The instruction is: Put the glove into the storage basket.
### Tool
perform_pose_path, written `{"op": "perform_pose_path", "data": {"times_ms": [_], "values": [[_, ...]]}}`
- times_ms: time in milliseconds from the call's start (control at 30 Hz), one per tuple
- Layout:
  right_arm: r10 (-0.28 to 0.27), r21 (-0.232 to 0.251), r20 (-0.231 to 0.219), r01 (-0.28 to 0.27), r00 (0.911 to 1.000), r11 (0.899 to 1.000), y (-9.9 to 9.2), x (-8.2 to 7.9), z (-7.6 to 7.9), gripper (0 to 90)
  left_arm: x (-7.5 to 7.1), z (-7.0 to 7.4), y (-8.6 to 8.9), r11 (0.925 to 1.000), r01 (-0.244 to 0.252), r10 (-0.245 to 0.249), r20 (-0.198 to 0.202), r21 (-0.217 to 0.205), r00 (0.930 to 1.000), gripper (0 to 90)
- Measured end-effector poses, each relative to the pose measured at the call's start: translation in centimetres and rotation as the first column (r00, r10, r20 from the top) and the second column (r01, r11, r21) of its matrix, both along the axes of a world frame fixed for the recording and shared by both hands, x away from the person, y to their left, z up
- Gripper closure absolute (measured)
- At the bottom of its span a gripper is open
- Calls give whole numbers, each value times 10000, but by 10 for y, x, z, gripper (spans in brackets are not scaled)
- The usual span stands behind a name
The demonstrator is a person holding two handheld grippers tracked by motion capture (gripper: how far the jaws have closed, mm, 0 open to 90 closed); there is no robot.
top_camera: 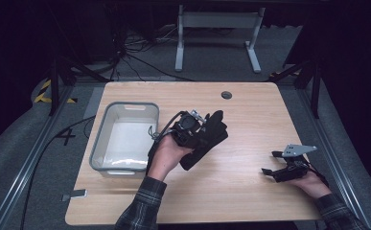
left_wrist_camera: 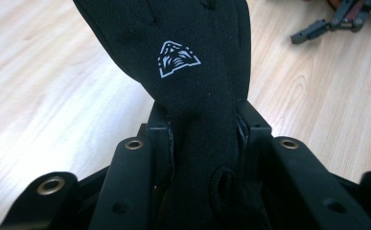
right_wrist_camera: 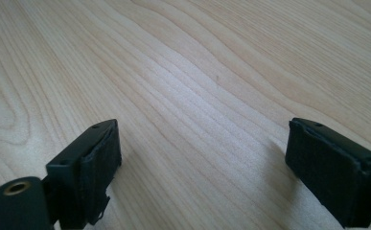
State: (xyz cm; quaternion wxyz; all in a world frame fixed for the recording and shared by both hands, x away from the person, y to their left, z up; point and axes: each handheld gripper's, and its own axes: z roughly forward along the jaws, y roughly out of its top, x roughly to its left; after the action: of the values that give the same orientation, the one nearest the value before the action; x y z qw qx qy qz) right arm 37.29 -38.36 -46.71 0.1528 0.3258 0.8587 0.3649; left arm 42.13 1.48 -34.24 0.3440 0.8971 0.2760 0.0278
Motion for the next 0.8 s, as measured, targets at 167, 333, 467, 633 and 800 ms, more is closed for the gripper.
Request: {"op": "perform_pose_path", "data": {"times_ms": [167, 333, 467, 633, 800], "values": [[0, -1, 4, 0, 10000, 10000, 0, 0, 0, 125, 2, 9, 20, 9988, -490, 492, 177, -87, 9986, 664], [1, -1, 1, -1, 10000, 10000, 0, 0, 0, 125, 3, 16, 44, 9949, -1008, 1007, 378, -5, 9942, 663], [1, -1, 5, -1, 10000, 10000, 0, 0, 0, 125, 2, 21, 65, 9889, -1484, 1485, 512, -43, 9876, 663], [3, -3, 5, -3, 10000, 10000, 0, 0, 0, 125, 0, 25, 87, 9805, -1964, 1960, 646, -4, 9785, 663], [-32, -21, -12, 32, 10000, 10000, 0, 0, 0, 96, -3, 27, 115, 9647, -2634, 2633, 744, -91, 9618, 663]]}}
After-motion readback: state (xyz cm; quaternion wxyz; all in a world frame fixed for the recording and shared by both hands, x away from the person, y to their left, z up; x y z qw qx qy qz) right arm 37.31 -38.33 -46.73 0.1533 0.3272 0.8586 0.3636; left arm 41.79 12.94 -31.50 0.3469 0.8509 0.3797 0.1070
